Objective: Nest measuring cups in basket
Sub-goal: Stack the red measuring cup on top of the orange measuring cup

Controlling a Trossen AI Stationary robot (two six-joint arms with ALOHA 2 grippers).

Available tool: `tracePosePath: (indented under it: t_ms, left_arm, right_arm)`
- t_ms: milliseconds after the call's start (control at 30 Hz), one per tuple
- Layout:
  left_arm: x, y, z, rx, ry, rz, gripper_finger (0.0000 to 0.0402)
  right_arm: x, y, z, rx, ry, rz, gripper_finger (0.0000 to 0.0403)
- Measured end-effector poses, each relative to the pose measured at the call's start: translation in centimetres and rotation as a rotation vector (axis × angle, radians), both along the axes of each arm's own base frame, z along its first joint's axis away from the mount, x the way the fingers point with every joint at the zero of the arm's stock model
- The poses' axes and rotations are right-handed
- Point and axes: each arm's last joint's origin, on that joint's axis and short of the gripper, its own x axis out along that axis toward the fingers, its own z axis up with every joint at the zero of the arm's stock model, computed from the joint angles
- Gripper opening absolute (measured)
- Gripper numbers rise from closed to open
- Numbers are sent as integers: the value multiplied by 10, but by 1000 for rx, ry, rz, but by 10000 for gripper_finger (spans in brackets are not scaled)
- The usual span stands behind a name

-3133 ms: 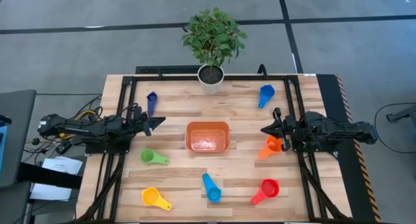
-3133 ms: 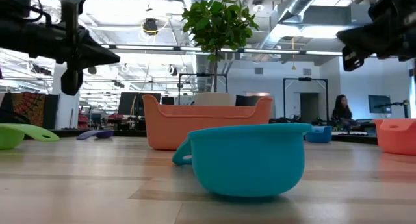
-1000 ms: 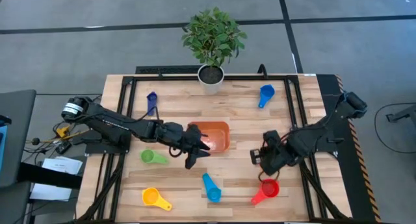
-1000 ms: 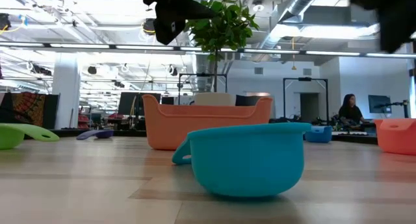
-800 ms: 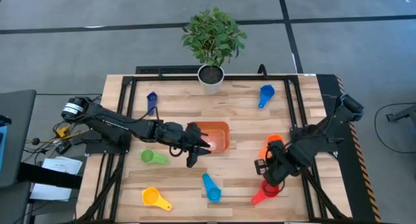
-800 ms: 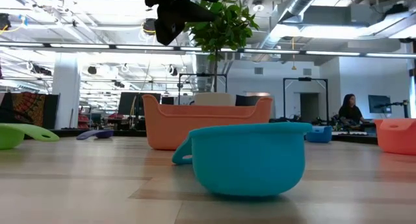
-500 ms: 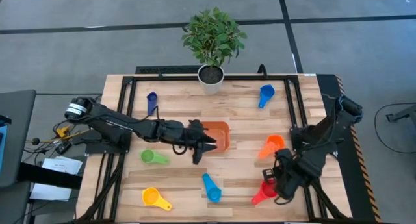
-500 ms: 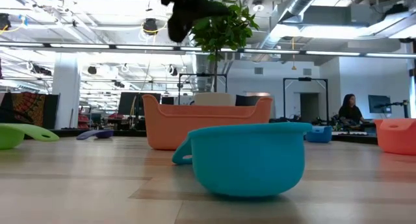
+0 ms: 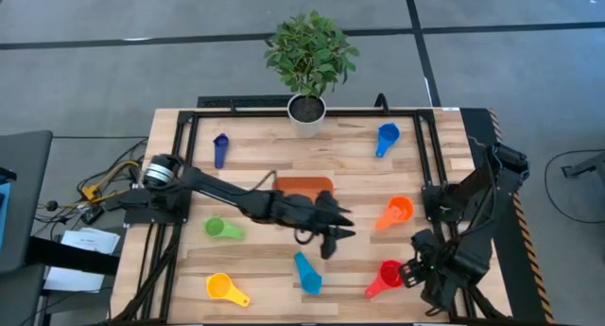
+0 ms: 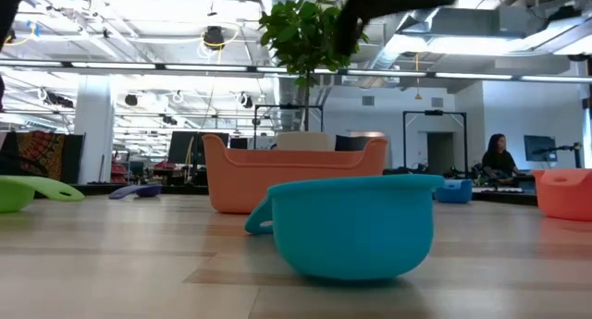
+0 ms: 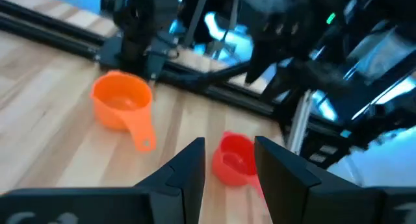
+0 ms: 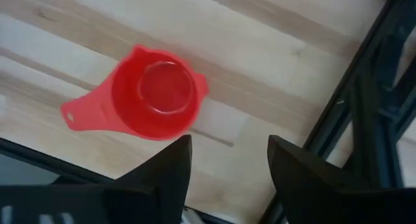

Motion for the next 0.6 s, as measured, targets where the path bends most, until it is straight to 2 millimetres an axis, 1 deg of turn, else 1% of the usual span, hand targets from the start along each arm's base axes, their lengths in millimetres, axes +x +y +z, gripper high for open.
tracePosePath:
  t_ms: [167,300,433,533,600]
  left_arm:
    - [36,-10,-7,-12,62,-21,122]
    - [59,-17,-20,-60,90,-57,122]
    - [75,-24,-38,-149,118,-66,122]
    - [82,-32,-52,-175,148,-93,122]
    - [84,-41,-64,-169,177,-135,122]
  right_arm:
    - [-9,5,-1,-12,7,40,207]
    - [-14,8,-1,-3,5,62,201]
    - [-14,9,-1,8,-2,66,201]
    - [-14,9,-1,8,-4,66,204]
    - [-14,9,-1,9,-5,66,205]
